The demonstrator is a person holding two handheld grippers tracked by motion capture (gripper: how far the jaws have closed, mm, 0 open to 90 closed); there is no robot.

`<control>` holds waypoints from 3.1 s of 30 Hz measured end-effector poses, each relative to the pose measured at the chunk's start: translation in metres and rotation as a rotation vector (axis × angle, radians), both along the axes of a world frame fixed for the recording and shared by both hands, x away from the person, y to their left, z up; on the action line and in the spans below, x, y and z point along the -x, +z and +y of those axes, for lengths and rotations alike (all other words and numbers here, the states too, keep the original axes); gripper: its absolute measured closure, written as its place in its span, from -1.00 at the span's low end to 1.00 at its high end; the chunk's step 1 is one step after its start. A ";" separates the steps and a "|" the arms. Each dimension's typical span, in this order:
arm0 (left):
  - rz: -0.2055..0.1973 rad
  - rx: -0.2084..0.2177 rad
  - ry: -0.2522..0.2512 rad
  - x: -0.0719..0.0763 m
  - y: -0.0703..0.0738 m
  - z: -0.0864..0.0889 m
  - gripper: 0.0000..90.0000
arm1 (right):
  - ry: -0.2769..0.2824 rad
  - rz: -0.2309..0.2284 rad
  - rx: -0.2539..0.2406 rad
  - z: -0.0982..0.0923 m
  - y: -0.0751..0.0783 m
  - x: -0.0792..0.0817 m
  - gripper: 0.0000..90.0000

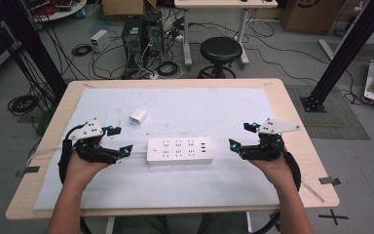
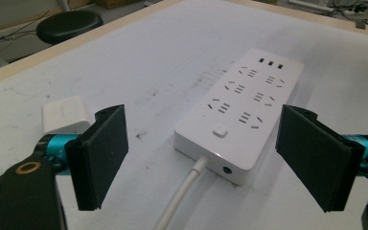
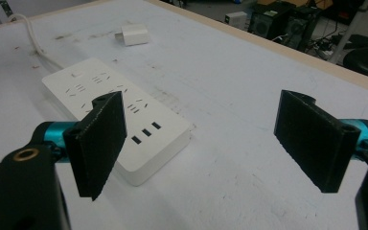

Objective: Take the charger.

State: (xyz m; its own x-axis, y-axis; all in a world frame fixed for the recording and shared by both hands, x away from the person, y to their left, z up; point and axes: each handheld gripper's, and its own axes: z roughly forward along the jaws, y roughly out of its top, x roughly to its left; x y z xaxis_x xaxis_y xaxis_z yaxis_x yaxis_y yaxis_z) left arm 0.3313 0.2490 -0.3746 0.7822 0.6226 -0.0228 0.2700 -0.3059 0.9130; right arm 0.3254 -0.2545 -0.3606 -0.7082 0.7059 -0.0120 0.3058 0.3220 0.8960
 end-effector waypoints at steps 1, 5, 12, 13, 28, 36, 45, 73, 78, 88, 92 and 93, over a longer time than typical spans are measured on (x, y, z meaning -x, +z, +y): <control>0.003 -0.006 0.013 -0.003 0.001 0.000 -0.59 | 0.002 -0.004 0.002 0.000 0.001 0.001 -0.58; 0.017 -0.035 0.050 -0.010 0.003 -0.002 -0.59 | -0.005 0.000 0.007 -0.001 0.002 0.002 -0.58; 0.060 -0.134 0.163 -0.059 0.003 -0.021 -0.59 | -0.008 0.011 0.006 -0.004 -0.003 0.002 -0.58; 0.071 -0.140 0.171 -0.067 0.001 -0.023 -0.59 | -0.008 0.009 0.009 -0.005 -0.003 0.001 -0.58; 0.181 -0.192 0.297 -0.143 -0.035 -0.038 -0.59 | -0.035 0.020 0.019 -0.004 -0.012 -0.004 -0.58; 0.213 -0.220 0.318 -0.157 -0.060 -0.038 -0.59 | -0.044 0.025 0.023 -0.003 -0.013 -0.004 -0.58; 0.223 -0.230 0.331 -0.161 -0.068 -0.035 -0.48 | -0.043 0.024 0.029 -0.002 -0.011 -0.005 -0.58; 0.192 -0.217 0.272 -0.146 -0.049 -0.034 -0.06 | -0.033 0.034 0.025 -0.002 -0.007 -0.006 -0.58; 0.152 -0.171 0.238 -0.126 -0.024 -0.033 -0.06 | -0.004 0.038 0.022 0.000 0.001 -0.004 -0.58; 0.073 -0.176 0.085 -0.047 0.034 -0.037 -0.06 | 0.076 0.043 0.007 -0.001 0.016 0.008 -0.58; 0.047 -0.166 0.062 -0.026 0.040 -0.035 -0.06 | 0.093 0.038 0.007 0.000 0.017 0.009 -0.58; 0.038 -0.165 0.041 -0.015 0.043 -0.034 -0.06 | 0.095 0.042 0.008 0.000 0.017 0.010 -0.58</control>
State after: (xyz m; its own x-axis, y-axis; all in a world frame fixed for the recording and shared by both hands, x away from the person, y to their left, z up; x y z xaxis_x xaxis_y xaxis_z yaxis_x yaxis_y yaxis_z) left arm 0.3459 0.2152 -0.3319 0.7563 0.6520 0.0540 0.3185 -0.4391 0.8401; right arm 0.3155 -0.2545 -0.3432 -0.7720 0.6355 0.0137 0.3107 0.3586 0.8803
